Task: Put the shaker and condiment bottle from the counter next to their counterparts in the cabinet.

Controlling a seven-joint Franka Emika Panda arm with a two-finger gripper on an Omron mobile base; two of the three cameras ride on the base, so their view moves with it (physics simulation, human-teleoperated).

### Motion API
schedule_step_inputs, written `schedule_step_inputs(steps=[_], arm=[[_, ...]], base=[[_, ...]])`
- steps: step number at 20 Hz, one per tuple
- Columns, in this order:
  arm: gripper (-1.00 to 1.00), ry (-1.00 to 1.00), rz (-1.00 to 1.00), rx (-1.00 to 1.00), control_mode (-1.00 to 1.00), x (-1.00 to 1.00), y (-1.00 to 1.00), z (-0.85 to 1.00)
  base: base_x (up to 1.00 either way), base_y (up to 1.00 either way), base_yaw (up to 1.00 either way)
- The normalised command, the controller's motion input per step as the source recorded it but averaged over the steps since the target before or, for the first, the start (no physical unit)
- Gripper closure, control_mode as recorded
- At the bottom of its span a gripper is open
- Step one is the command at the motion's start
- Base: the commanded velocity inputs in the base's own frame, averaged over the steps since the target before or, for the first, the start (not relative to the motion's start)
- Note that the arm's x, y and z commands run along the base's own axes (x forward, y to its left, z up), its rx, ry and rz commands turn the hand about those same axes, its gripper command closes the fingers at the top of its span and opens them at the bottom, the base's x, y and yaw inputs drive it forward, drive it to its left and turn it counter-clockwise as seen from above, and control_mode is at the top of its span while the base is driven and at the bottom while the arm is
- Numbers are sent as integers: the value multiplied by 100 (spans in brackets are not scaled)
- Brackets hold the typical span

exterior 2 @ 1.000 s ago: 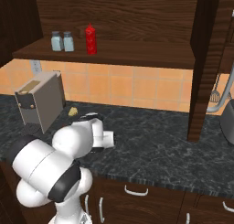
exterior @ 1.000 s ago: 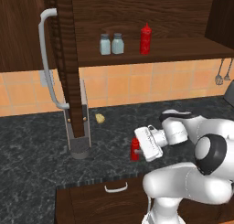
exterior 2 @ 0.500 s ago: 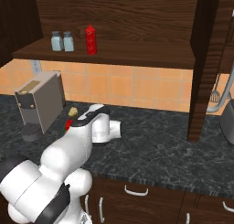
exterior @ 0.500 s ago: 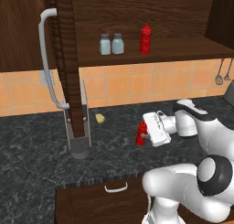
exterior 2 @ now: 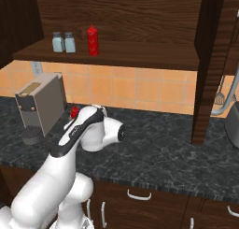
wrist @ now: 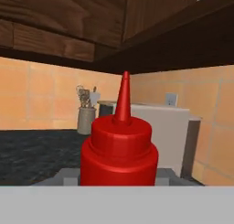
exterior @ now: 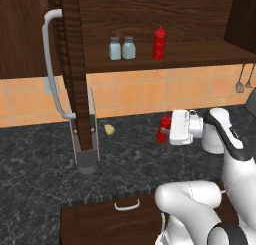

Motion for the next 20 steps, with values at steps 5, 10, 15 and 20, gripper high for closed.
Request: schedule_step_inputs(steps=[5,10,15,20], arm=[[100,3,-29,0,-100,0,-1,78],[100,4,-26,0,-100,-14,-18,72],[100,1,-22,1,-100,-26,-43,77],[100,0,-20,1,-100,-19,-41,80]], base=[[0,0,0],[0,0,0],[0,0,0],[0,0,0]])
